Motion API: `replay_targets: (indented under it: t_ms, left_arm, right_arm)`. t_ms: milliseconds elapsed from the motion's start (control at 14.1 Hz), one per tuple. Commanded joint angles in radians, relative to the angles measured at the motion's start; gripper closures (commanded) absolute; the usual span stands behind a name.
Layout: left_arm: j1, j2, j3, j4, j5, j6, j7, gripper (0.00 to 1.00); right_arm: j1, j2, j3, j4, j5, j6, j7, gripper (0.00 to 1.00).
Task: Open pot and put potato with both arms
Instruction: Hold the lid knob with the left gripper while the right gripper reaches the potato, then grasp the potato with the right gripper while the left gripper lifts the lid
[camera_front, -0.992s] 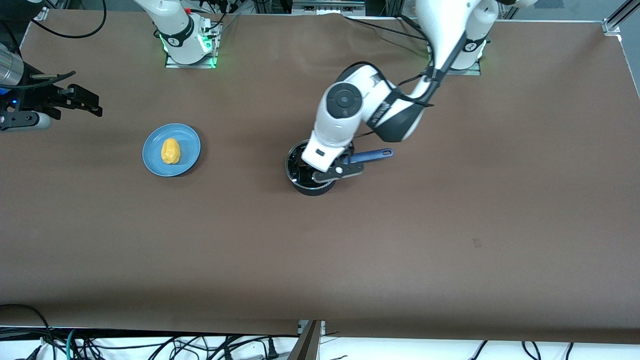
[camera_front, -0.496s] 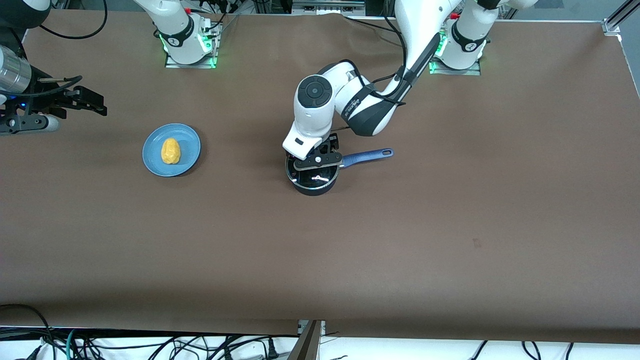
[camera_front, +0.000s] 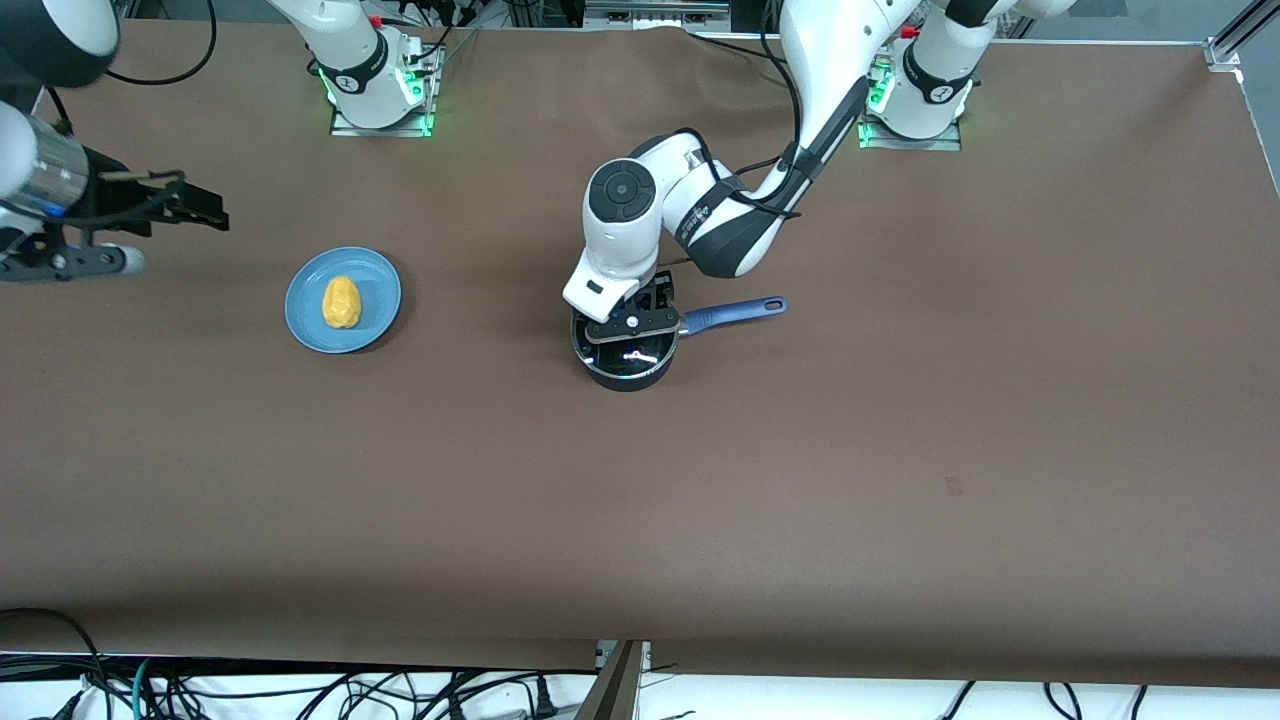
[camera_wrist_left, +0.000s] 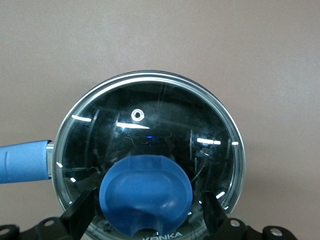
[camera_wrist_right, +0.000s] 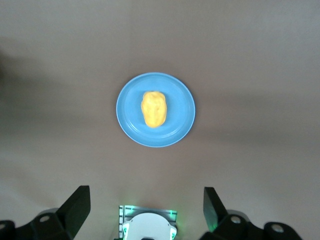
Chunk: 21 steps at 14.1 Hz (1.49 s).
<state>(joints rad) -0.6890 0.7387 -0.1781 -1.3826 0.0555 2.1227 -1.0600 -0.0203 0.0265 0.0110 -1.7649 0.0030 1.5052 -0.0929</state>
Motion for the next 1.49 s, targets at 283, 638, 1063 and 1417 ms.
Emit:
replay_targets:
  t_ms: [283,638,1063,1417]
  left_arm:
    - [0.0,-0.004,0.009,0.016,0.038,0.007,-0.025,0.23]
    - [0.003,-0.016,0.009,0.016,0.038,-0.001,-0.021,0.38]
    - [0.064,-0.093,0.009,0.017,0.037,-0.088,0.041,0.41]
    - [0.277,-0.189,0.011,-0.036,0.008,-0.144,0.341,0.41]
  right_arm:
    - [0.003,-0.022,-0.002,-0.339,-0.052,0.329,-0.001,0.0]
    - [0.005,-0.011,0.006,-0.586,-0.054,0.694,-0.005,0.0]
    - [0.014,0.127,0.014,-0.689,-0.06,1.048,-0.027,0.0]
    - [0.016,0.204,0.014,-0.726,-0.06,1.185,-0.031,0.53]
